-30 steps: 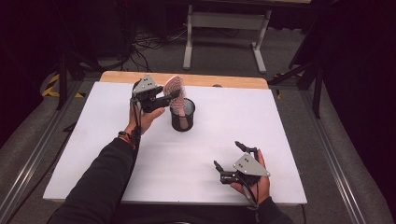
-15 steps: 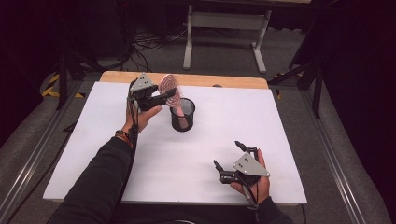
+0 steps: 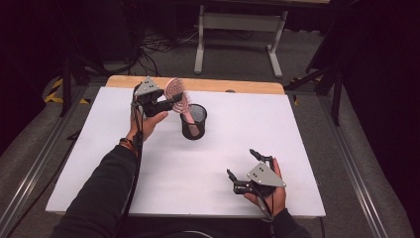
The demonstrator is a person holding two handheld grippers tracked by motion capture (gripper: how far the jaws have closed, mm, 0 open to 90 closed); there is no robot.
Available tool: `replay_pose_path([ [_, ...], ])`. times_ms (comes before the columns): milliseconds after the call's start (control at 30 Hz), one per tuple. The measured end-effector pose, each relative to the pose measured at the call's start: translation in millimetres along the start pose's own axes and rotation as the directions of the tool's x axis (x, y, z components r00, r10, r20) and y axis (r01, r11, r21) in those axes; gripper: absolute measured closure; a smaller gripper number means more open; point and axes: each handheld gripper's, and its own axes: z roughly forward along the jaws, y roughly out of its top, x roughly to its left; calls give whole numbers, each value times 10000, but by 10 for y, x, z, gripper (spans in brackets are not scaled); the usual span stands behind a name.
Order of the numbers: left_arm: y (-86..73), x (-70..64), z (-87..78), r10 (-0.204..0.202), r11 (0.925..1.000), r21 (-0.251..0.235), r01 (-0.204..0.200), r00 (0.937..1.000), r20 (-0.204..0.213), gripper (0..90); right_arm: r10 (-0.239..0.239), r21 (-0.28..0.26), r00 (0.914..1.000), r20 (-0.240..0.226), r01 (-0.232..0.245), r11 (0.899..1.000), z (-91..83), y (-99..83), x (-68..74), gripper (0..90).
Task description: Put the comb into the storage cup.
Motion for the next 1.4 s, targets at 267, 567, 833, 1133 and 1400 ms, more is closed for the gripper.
replay_pose_path([
  [267,-31,46,-16,-150,9998,139,153,9997,-187,538,-15,3,10000,39,15,10000,-7,1,2,67],
  [567,-78,82,-39,-337,9994,109,339,9992,-208,528,-44,26,10000,35,44,10000,-3,0,6,67],
  [833,-85,76,-43,-200,9998,51,201,9997,-132,494,-70,-15,10000,-9,70,10000,-7,7,18,67],
  [1133,-73,61,-39,-88,9999,102,90,9998,-199,470,-71,33,9999,-99,71,10000,-2,7,23,66],
  [1400,-47,57,-55,138,9998,117,-134,9994,-306,446,-111,33,9999,-107,112,9999,1,7,27,66],
])
